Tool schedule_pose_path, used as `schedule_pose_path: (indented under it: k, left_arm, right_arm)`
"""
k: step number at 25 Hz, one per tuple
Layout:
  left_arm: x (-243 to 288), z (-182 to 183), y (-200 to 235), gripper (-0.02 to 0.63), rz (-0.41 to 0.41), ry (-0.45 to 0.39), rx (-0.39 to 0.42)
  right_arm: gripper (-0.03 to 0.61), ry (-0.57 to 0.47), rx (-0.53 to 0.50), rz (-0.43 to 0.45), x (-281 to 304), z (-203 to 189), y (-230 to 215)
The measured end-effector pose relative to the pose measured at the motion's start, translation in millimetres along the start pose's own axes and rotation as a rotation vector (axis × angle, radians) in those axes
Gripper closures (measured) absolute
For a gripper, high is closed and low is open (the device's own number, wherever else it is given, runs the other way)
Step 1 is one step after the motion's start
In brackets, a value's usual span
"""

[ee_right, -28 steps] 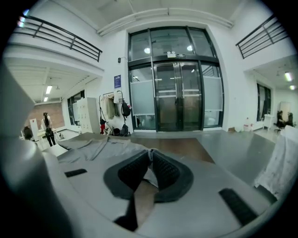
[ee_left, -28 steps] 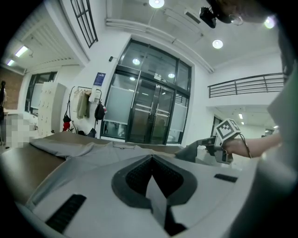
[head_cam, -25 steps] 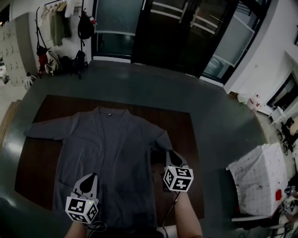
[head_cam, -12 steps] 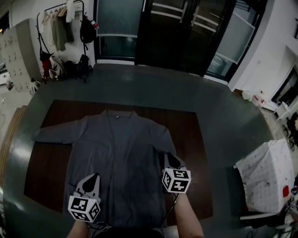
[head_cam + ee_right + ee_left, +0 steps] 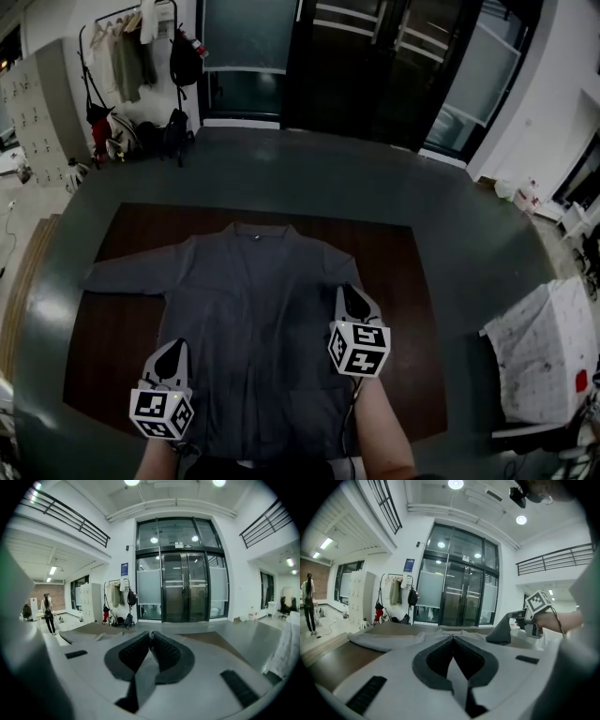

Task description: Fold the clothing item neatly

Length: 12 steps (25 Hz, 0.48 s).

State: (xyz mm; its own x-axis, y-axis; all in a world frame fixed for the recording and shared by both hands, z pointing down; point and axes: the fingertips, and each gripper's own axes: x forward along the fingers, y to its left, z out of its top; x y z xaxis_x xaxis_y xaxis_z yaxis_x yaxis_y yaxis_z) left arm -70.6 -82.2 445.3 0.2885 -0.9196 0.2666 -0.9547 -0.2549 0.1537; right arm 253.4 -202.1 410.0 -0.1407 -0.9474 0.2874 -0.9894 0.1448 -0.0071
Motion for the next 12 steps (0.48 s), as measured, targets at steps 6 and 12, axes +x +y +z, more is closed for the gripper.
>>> schedule_pose_path:
  k: [6,12]
  left_arm:
    - [-6,13,73,0.606,-0.087,0.003,0.005]
    - [-14,20,144,0.606,-0.146,0.018,0.018]
  right_arm:
    - [0.555,-0.011,0.003,-0.081,25,12,69]
    - [0.555,-0.002,-0.076,-0.181,61,16,134]
